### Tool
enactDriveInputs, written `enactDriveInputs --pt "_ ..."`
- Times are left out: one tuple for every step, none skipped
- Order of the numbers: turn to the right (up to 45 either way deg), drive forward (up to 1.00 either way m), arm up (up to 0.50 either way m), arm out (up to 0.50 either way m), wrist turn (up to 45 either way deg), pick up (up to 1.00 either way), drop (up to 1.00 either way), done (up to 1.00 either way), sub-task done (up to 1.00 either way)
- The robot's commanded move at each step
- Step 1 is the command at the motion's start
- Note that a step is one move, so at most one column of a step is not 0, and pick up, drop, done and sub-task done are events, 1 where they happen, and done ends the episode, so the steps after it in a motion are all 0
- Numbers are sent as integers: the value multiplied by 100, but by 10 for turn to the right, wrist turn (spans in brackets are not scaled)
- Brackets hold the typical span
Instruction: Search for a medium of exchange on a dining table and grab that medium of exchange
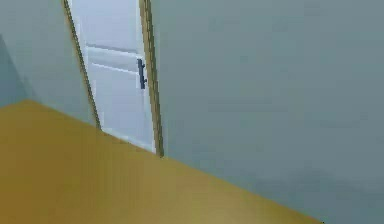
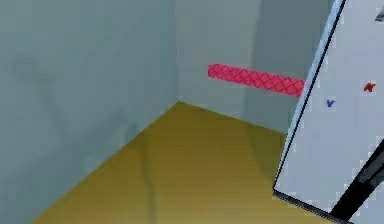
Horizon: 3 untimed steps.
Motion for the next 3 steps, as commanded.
enactDriveInputs --pt "-450 0 0 0 0 0 0 0 0" --pt "-420 0 0 0 0 0 0 0 0" --pt "0 100 0 0 0 0 0 0 0"
